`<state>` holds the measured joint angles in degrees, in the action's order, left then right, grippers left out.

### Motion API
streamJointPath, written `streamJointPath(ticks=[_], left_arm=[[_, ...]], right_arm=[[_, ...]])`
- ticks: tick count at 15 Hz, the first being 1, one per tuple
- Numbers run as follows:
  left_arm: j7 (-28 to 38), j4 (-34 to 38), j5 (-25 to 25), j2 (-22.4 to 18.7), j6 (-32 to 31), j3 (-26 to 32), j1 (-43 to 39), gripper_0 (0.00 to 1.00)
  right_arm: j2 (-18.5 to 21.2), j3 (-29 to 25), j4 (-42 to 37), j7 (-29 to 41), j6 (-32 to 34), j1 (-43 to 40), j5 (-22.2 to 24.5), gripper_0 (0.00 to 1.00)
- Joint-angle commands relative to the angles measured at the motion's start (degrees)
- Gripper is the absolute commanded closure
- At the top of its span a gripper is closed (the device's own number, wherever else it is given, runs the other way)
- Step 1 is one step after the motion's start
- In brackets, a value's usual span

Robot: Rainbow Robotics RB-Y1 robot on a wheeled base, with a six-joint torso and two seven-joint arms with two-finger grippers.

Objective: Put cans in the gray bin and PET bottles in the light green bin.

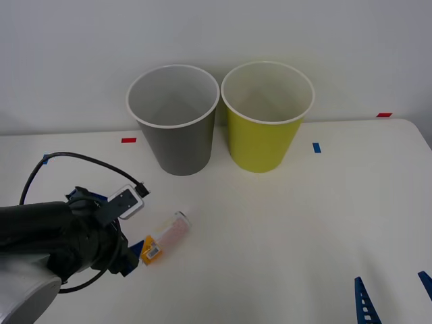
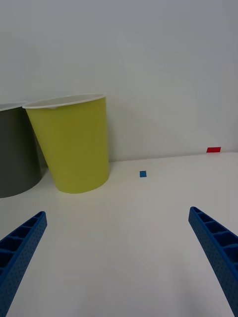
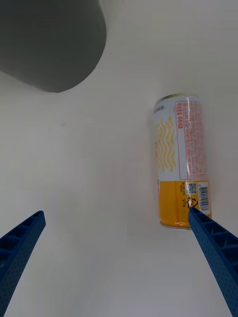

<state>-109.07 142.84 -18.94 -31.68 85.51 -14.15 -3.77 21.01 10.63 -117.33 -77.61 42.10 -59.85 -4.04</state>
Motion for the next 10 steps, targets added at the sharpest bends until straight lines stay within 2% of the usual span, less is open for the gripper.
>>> streamJointPath(ticks=[1, 7, 10], left_arm=[[-2.46, -2.83, -0.83, 3.11, 0.18, 0.0, 0.51, 0.0], [-0.35, -5.2, -2.77, 5.49, 3.61, 0.0, 3.15, 0.0], [0.52, -5.55, -3.03, 7.24, 8.53, -0.17, 5.52, 0.0]], right_arm=[[0.0, 0.0, 0.0, 0.0, 0.0, 0.0, 0.0, 0.0], [0.0, 0.0, 0.0, 0.0, 0.0, 0.0, 0.0, 0.0], [0.0, 0.0, 0.0, 0.0, 0.0, 0.0, 0.0, 0.0]])
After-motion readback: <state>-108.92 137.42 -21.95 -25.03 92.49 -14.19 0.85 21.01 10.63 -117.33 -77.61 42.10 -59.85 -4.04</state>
